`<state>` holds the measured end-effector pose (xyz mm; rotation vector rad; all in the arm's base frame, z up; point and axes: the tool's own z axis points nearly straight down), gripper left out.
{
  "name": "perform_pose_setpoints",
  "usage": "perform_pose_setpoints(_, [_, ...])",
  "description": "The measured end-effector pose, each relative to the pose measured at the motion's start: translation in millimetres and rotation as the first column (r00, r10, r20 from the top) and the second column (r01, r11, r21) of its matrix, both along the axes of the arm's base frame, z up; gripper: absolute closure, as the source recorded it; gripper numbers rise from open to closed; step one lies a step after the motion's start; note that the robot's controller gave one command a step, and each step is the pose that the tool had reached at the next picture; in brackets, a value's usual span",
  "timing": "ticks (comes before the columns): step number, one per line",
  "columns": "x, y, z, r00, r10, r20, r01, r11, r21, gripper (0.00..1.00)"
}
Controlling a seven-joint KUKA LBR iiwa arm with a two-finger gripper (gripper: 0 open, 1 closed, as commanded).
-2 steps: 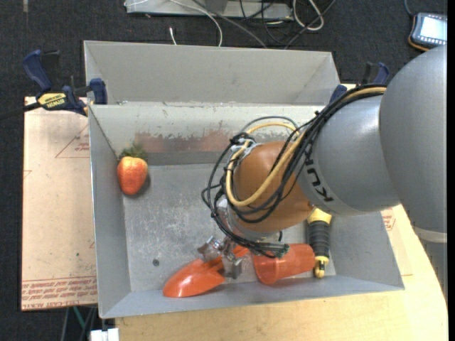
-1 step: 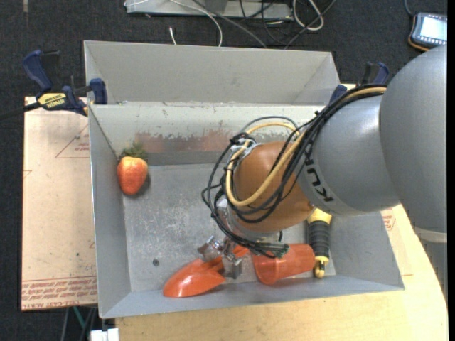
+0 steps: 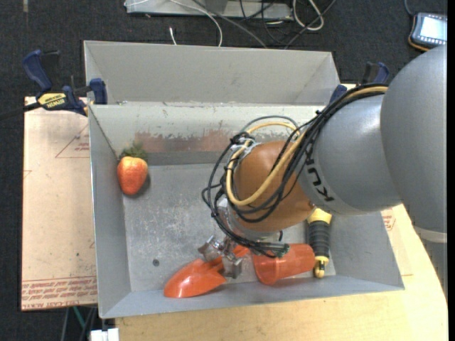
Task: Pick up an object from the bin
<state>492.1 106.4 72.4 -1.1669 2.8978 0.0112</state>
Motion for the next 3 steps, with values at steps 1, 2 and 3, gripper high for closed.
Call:
perform_pose_setpoints(1, [-1.1,0.2,18.2,1.0,-0.002,-0.003,0.002,1.0,0.0,1.0])
perform_pose_setpoints(2, [0.1,0.4,38.3,1.0,-0.002,0.001,0.002,1.0,0.001,1.0])
perform_pose_setpoints(3, [0.5,0.7,51.3,1.0,-0.004,0.002,0.004,1.0,0.002,1.0])
